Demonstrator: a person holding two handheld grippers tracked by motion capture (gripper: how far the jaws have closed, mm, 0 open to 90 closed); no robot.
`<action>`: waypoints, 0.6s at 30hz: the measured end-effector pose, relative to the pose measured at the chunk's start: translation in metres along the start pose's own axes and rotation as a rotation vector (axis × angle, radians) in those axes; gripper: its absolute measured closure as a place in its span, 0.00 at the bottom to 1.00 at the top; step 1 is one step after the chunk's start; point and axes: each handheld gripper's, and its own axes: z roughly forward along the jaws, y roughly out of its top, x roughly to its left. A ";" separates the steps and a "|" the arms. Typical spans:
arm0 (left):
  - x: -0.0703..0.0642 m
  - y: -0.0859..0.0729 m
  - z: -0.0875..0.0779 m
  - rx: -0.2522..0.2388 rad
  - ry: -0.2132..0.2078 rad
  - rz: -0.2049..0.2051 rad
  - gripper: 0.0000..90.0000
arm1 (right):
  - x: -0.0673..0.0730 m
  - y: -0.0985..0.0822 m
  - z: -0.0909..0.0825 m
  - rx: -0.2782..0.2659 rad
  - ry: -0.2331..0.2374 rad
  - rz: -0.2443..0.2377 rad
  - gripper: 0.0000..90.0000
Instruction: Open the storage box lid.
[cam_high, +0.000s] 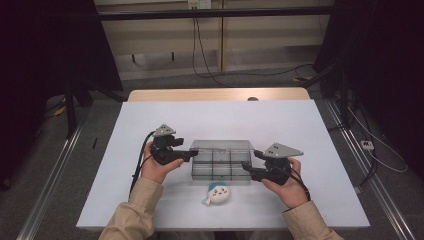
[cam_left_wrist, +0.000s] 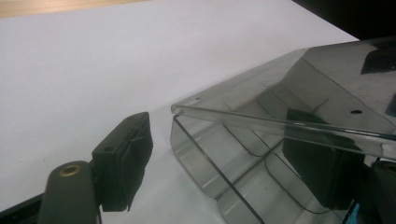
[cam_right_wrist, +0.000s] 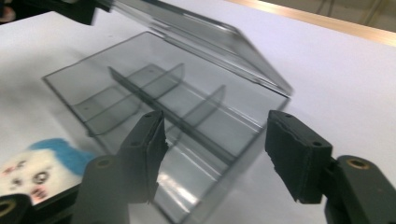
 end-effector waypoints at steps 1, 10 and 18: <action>0.001 0.000 0.000 -0.001 0.000 -0.002 0.27 | -0.002 -0.001 0.000 0.000 -0.009 0.006 0.36; 0.004 0.004 0.002 -0.012 0.007 -0.001 0.27 | -0.012 0.004 0.008 -0.008 -0.055 0.029 0.35; 0.006 0.010 0.010 -0.011 -0.007 0.005 0.29 | -0.022 0.008 0.018 -0.036 -0.064 0.062 0.39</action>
